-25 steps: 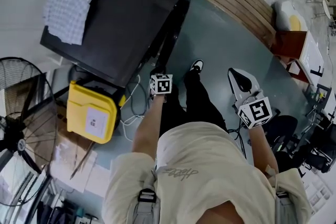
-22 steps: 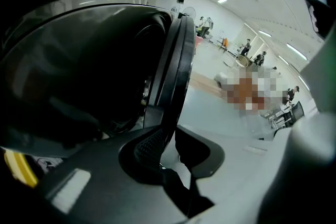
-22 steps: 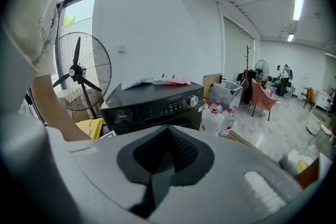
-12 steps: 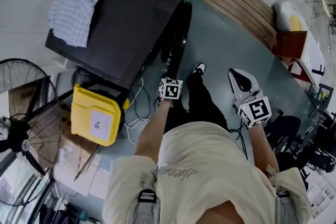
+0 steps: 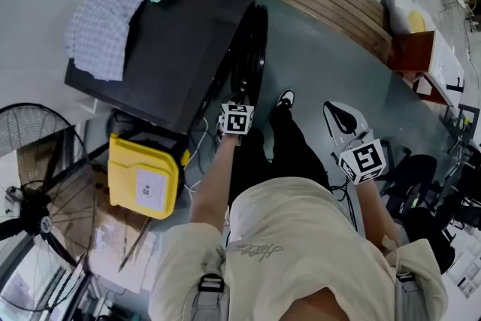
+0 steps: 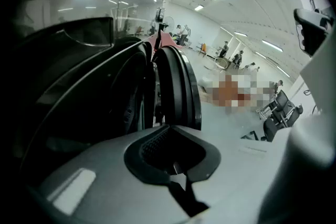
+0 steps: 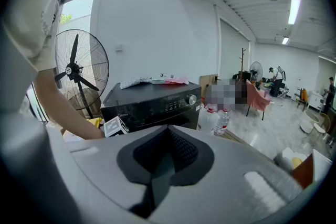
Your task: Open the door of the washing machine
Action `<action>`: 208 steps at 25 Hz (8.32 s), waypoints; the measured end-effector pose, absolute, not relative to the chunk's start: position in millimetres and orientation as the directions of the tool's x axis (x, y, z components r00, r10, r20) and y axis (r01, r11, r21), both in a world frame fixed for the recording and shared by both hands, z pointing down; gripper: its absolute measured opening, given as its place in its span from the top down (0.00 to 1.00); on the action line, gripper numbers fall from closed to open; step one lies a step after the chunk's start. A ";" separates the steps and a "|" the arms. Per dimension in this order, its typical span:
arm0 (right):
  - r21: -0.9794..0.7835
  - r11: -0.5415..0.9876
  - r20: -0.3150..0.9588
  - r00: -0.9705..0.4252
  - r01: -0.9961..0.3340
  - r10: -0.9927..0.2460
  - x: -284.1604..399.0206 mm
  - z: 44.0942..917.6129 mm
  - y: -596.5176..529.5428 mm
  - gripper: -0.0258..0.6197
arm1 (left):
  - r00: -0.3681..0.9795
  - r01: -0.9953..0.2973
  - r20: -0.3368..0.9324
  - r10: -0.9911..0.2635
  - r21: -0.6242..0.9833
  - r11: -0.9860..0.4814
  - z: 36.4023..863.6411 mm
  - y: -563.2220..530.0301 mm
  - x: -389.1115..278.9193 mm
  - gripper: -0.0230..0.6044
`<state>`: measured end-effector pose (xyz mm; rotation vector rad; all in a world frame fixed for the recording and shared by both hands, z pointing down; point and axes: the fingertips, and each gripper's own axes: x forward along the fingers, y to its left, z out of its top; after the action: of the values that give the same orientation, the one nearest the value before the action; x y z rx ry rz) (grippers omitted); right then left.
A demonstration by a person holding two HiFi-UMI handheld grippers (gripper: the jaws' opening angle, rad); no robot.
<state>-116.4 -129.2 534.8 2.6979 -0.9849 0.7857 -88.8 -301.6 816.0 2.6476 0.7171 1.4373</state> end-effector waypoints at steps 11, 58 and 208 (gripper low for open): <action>-0.059 -0.789 0.554 0.638 -0.611 -0.536 -116.5 547.4 -107.2 0.96 | 0.390 0.451 0.810 0.439 0.248 -0.857 817.3 -277.2 -98.3 0.94; -0.340 -0.884 0.442 0.775 -0.322 -0.452 8.7 593.0 164.3 0.96 | 0.132 0.536 0.916 0.379 0.256 -0.805 793.4 -63.5 -9.7 0.93; -0.196 -0.330 0.350 0.248 -0.924 -0.903 357.3 499.6 61.0 0.96 | 0.829 -0.182 0.558 -0.037 0.206 -0.962 525.9 -118.4 241.5 0.93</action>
<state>357.3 61.0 499.6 2.4415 -1.7887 0.6294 241.5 -118.4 525.9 2.7603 -0.1678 0.8352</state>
